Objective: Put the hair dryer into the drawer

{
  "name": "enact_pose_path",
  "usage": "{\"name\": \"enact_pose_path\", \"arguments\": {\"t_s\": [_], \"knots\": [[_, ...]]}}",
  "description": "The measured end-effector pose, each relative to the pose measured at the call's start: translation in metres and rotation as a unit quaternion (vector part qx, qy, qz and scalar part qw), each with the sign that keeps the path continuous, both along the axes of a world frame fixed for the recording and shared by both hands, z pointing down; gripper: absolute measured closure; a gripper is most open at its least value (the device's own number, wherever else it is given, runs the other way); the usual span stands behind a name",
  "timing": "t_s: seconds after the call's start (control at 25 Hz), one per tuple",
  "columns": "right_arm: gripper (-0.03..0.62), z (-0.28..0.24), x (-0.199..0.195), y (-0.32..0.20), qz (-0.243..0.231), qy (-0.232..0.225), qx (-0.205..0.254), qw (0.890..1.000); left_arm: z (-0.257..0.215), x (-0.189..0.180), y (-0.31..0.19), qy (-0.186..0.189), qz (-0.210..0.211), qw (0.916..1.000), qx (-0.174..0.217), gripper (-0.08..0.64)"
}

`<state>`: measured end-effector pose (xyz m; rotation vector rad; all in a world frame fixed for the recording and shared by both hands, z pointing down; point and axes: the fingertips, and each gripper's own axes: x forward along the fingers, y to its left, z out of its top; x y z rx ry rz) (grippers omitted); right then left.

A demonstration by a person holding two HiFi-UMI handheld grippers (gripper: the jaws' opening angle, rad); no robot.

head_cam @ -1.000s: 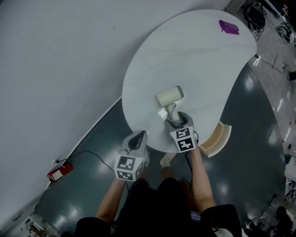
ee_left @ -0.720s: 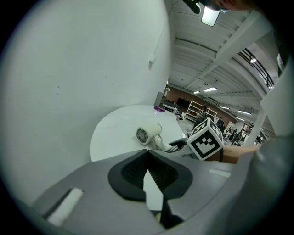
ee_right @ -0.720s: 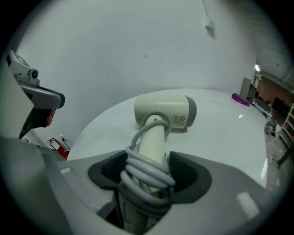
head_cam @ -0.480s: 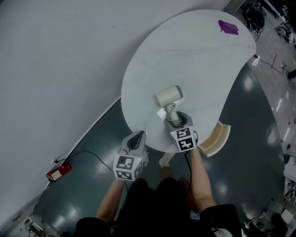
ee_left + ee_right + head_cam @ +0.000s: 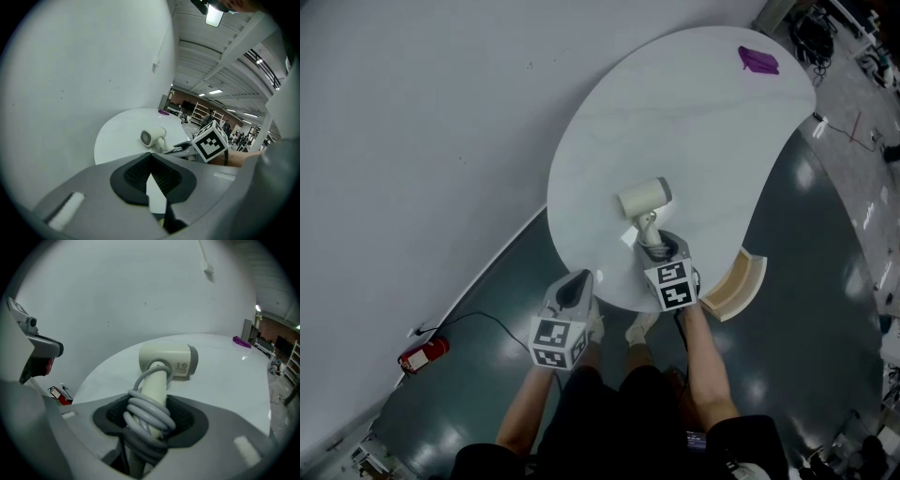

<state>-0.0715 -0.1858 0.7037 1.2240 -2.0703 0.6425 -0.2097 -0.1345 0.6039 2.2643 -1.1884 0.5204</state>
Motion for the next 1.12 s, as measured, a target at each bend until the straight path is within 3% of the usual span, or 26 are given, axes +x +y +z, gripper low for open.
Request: {"name": "enact_pose_path", "arguments": {"t_s": [0.52, 0.76, 1.12], "knots": [[0.371, -0.036, 0.018, 0.019, 0.047, -0.052, 0.021, 0.997, -0.013, 0.005, 0.004, -0.003, 0.002, 0.9999, 0.01, 0.554], [0.373, -0.068, 0.048, 0.026, 0.082, -0.057, 0.048, 0.994, -0.023, 0.022, 0.006, -0.004, 0.022, 0.9996, 0.018, 0.554], [0.373, -0.097, 0.118, 0.065, 0.154, -0.059, 0.07, 0.984, -0.041, 0.079, 0.017, -0.003, 0.082, 0.9958, 0.039, 0.554]]}}
